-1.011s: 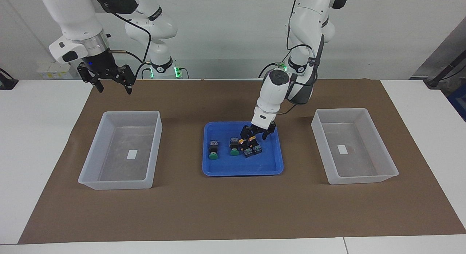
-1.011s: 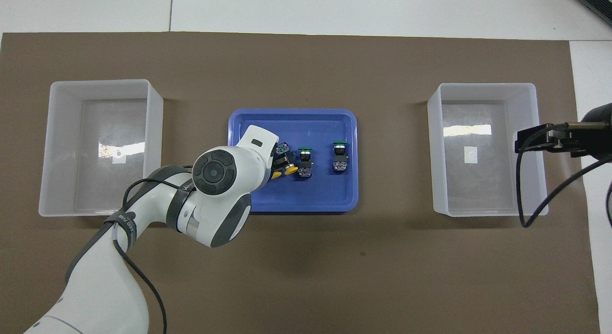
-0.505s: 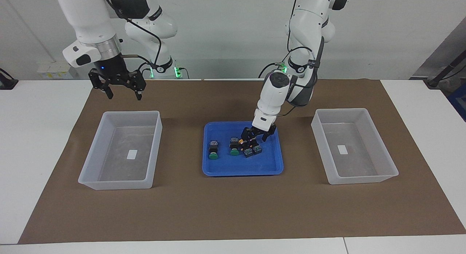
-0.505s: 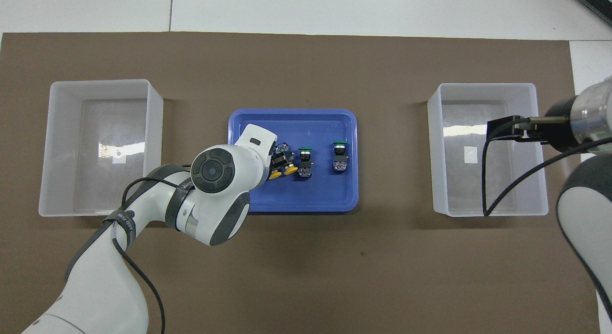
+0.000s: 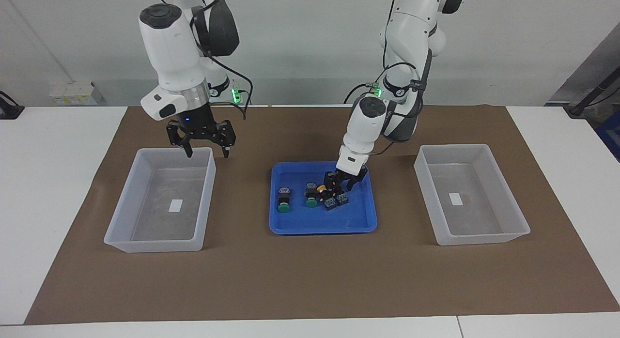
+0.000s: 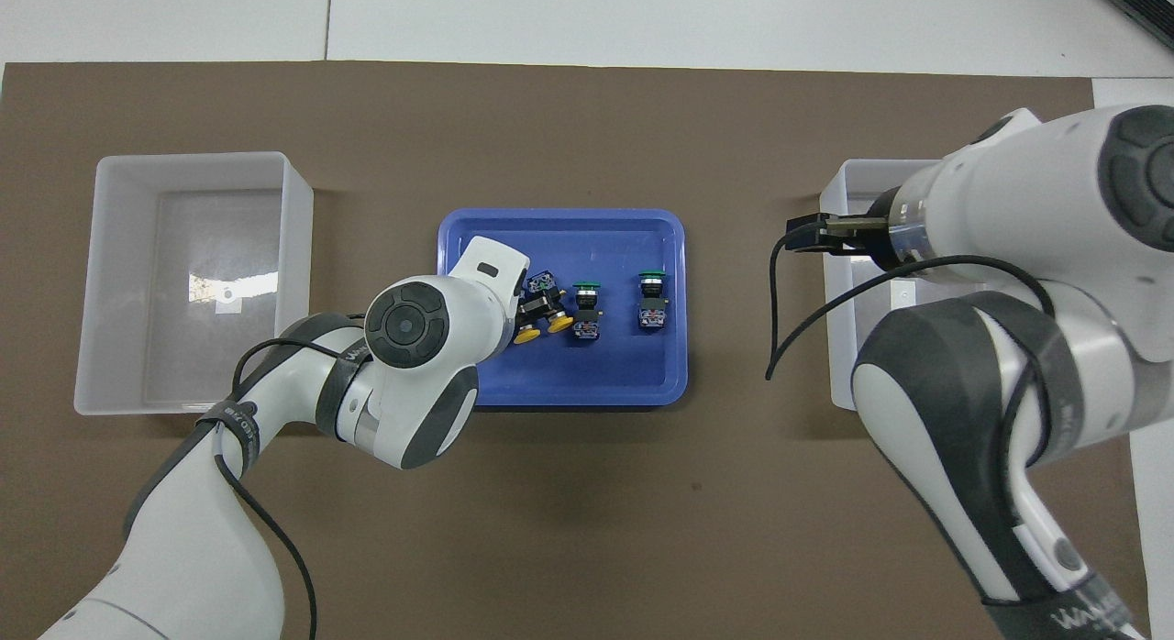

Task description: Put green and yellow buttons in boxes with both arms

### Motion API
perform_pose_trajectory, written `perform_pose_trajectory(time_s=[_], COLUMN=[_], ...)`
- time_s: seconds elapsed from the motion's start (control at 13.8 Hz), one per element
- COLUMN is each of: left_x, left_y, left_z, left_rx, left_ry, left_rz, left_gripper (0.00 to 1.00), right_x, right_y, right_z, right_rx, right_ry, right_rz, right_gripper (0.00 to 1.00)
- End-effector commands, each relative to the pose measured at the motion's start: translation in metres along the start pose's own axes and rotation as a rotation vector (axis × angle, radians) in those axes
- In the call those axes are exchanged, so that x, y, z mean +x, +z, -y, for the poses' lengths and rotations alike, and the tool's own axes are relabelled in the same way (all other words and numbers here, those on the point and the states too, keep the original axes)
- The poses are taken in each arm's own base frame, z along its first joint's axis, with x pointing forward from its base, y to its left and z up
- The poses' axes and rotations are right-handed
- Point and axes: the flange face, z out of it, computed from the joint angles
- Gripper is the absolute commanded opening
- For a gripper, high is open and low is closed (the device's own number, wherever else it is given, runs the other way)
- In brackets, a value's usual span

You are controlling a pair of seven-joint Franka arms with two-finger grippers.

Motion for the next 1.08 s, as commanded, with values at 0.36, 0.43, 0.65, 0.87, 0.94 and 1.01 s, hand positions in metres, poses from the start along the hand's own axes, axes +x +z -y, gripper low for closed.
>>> perform_pose_trajectory(time_s=[0.36,0.43,0.65,0.87,0.94,1.01], left_x=[-0.003,-0.002,0.009,0.039,0.049,0.058], left_y=[0.012,0.01,-0.002,-0.04,-0.056,-0.071], left_z=[0.006,0.004,-0.002,-0.002,0.001,0.007], left_rx=[0.02,0.02,0.02,0.065,0.07,0.073], left_ry=[-0.008,-0.008,-0.017,-0.041,-0.05,-0.063], left_rz=[0.011,0.011,0.01,0.033,0.033,0.026], left_gripper=[0.24,0.09,0.0,0.0,0.0,0.0], right_x=[-0.004,-0.006,-0.021,-0.038,-0.046,-0.051], right_y=[0.093,0.101,0.136,0.161,0.169,0.178], right_z=[0.091,0.1,0.136,0.134,0.132,0.133], right_rx=[0.046,0.053,0.064,0.044,0.046,0.044], right_ry=[0.041,0.047,0.054,0.048,0.05,0.046], right_rz=[-0.04,-0.047,-0.044,-0.011,-0.012,-0.006], right_gripper=[1.0,1.0,1.0,1.0,1.0,1.0])
